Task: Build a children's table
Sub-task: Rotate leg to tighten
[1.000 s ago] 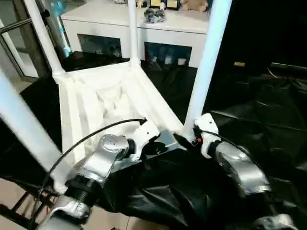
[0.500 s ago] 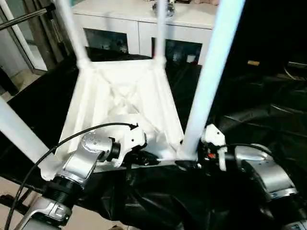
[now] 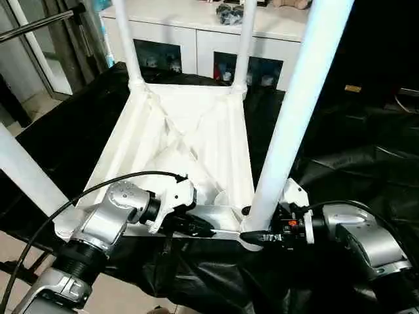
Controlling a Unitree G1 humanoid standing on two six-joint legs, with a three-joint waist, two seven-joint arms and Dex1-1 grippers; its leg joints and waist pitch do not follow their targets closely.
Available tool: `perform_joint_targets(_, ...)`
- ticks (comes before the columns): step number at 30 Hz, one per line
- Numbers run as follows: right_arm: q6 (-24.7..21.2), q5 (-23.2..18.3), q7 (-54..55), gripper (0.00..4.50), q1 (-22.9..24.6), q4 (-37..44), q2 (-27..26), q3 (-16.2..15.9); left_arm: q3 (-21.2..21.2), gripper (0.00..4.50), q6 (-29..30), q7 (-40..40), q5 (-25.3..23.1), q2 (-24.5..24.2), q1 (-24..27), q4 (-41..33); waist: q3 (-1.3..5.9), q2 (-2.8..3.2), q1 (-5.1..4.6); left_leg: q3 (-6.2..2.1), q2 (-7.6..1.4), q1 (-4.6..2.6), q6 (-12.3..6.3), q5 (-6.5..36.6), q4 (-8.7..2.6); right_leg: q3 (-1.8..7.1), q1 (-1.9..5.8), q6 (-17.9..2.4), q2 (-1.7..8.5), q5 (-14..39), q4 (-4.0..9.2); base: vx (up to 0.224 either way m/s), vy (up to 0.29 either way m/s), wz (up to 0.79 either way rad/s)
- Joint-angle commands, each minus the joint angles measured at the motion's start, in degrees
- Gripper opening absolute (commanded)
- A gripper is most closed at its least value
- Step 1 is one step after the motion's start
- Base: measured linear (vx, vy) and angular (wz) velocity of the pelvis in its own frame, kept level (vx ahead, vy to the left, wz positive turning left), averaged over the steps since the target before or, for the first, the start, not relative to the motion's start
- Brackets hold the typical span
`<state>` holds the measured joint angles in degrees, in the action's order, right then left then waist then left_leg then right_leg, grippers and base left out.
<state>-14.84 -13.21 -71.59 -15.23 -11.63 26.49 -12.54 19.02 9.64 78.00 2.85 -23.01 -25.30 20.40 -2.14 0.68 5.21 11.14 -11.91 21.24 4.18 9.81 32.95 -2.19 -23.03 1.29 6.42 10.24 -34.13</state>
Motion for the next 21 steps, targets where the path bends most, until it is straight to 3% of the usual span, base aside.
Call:
perform_joint_targets(1,1.3,0.4,2.1,2.70,0.8,-0.7,-2.7,-1.3,-0.4,0.00,-0.4,-6.6,-0.9,2.5,-1.4,0.5,3.14,-0.76,-0.15,0.02,-1.03,-0.85,-2.44,14.7,-3.75,1.24,1.90,-12.8,0.95,12.0,3.66,0.000,0.000,0.00)
perform_joint_targets(4,2.3,1.7,6.3,2.69,0.7,-3.2,-5.0,-0.8,-1.3,0.00,0.6,-9.9,-1.4,4.0,-1.6,0.7,2.88,-1.02,-0.42,-0.20,-0.83,-0.64,-1.28,17.0,-4.09,1.13,2.02,-11.1,1.18,17.8,4.26,0.000,0.000,0.00)
perform_joint_targets(5,2.7,3.6,12.1,2.69,-0.2,-6.0,-7.0,-0.2,-1.6,0.00,1.8,-12.6,-2.0,5.2,-1.7,0.6,2.84,-0.91,-0.41,-0.30,-0.87,-0.83,-0.85,18.1,-4.21,1.13,1.84,-10.0,1.17,20.2,4.54,0.000,0.000,0.00)
perform_joint_targets(7,2.9,6.5,21.9,2.68,-1.8,-10.6,-10.4,0.9,-1.7,0.00,3.7,-16.3,-3.0,7.1,-1.9,0.2,2.66,-0.93,-1.14,-0.47,-0.70,-0.57,0.48,19.2,-4.49,1.01,1.72,-9.1,1.08,22.4,4.68,0.000,0.000,0.00)
perform_joint_targets(8,2.8,7.2,25.6,2.68,-2.4,-12.3,-12.0,1.4,-1.7,0.00,4.4,-18.2,-3.6,7.9,-1.9,0.0,2.51,-0.97,-1.79,-0.71,-0.55,-0.61,1.53,21.2,-4.70,0.76,1.62,-7.9,1.09,25.9,5.03,0.000,0.000,0.00)
perform_joint_targets(10,2.2,8.0,30.7,2.68,-3.2,-13.9,-14.6,2.3,-1.6,0.00,5.2,-21.2,-4.3,9.6,-2.0,0.2,2.64,-1.04,-2.43,-1.12,-0.38,-0.82,1.95,23.7,-4.65,0.50,1.57,-5.9,1.13,30.1,5.61,0.000,0.000,0.00)
perform_joint_targets(12,1.1,9.4,36.4,2.68,-3.8,-14.8,-17.7,2.9,-1.9,0.00,6.0,-25.5,-5.1,12.2,-2.2,0.4,2.45,-0.87,-3.17,-1.24,-0.29,-1.04,2.11,26.0,-4.66,0.49,0.92,-5.3,0.78,31.2,6.13,0.000,0.000,0.00)
perform_joint_targets(14,-0.3,9.9,39.4,2.68,-4.3,-15.0,-19.3,3.2,-1.7,0.00,7.2,-27.4,-5.5,13.6,-2.0,0.2,2.46,-0.93,-3.44,-1.36,-0.16,-1.21,1.86,27.0,-4.61,0.31,0.80,-4.7,0.78,33.0,6.47,0.000,0.000,0.00)
perform_joint_targets(17,-1.1,9.6,40.6,2.68,-4.6,-14.4,-22.3,2.7,-0.9,0.00,9.1,-30.1,-6.6,16.0,-1.7,-0.1,2.49,-0.54,-3.45,-1.66,-0.21,-1.36,1.73,28.3,-4.75,0.03,0.77,-4.2,0.86,33.7,6.92,0.000,0.000,0.00)
perform_joint_targets(19,-1.0,9.3,40.0,3.24,-4.7,-13.9,-22.8,2.4,-0.4,0.00,9.1,-30.2,-6.7,16.7,-1.6,-0.3,2.57,-0.48,-3.53,-1.79,-0.24,-1.17,1.55,28.6,-4.96,-0.02,0.99,-4.5,0.74,31.7,6.85,0.000,0.000,0.00)
perform_joint_targets(21,-1.7,8.5,39.5,3.41,-5.0,-13.1,-22.5,2.6,0.2,0.00,8.9,-29.7,-6.8,16.7,-1.6,-0.5,2.60,-0.52,-3.49,-1.71,-0.28,-1.12,1.45,28.7,-5.05,0.19,0.92,-5.1,0.66,29.6,6.70,0.000,0.000,0.00)
